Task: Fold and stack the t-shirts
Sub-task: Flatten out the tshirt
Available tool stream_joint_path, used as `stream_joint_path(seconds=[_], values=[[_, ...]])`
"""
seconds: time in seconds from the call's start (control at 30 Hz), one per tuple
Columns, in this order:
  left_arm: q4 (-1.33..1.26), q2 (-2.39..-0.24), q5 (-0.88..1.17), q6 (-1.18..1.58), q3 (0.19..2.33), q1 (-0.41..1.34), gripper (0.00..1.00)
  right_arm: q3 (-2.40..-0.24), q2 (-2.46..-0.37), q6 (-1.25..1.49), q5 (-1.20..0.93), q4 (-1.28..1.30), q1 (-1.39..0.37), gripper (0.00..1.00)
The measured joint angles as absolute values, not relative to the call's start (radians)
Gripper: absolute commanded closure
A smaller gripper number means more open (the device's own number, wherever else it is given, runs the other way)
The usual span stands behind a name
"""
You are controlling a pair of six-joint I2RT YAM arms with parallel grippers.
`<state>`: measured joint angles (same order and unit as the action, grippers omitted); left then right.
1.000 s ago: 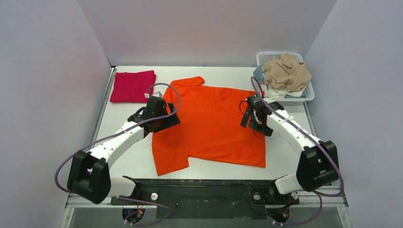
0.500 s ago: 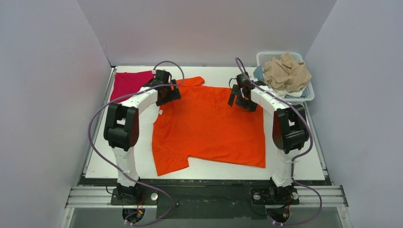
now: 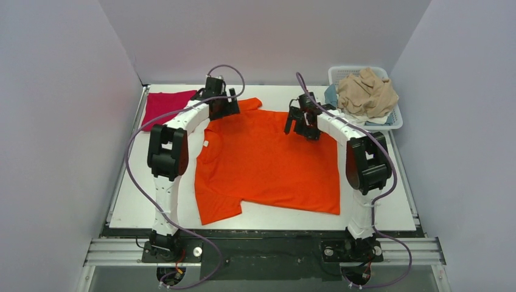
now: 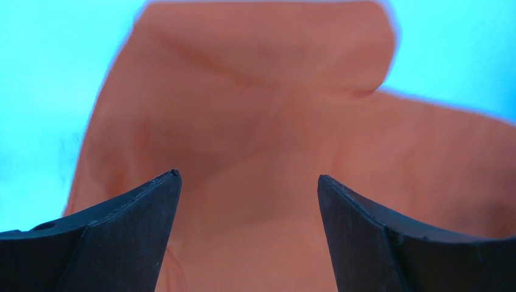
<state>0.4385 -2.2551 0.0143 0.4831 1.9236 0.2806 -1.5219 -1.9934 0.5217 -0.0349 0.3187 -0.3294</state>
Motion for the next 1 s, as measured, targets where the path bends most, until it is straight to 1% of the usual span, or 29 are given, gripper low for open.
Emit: stream_joint_path(seconds=[0.13, 0.2, 0.3, 0.53, 0.67, 0.77, 0.87, 1.0], values=[[0.375, -2.211, 0.023, 0.497, 1.669, 0.281, 0.07, -1.418, -1.993, 0.518, -0.035, 0.313, -0.359, 0.15], [0.328, -2.144, 0.036, 0.516, 1.59, 0.282, 0.07, -1.354, -1.991, 0.511, -0.028, 0.311, -0.381, 0.15], [0.309, -2.053, 0.039, 0.541, 1.438, 0.282, 0.07, -1.289, -1.942, 0.512, -0.033, 0.282, -0.411, 0.16], [0.208, -1.826, 0.008, 0.596, 1.099, 0.283, 0.07, -1.059, -1.781, 0.534, -0.022, 0.208, -0.48, 0.16], [0.236, -1.674, -0.006, 0.623, 0.934, 0.296, 0.07, -0.943, -1.684, 0.561, -0.023, 0.197, -0.521, 0.16], [0.296, -1.613, -0.025, 0.629, 0.889, 0.319, 0.07, -0.898, -1.639, 0.572, -0.023, 0.214, -0.55, 0.15], [0.357, -1.592, -0.052, 0.625, 0.9, 0.342, 0.07, -0.896, -1.625, 0.572, -0.009, 0.247, -0.562, 0.15], [0.443, -1.608, -0.096, 0.601, 1.052, 0.353, 0.07, -0.952, -1.598, 0.559, 0.028, 0.31, -0.548, 0.15]])
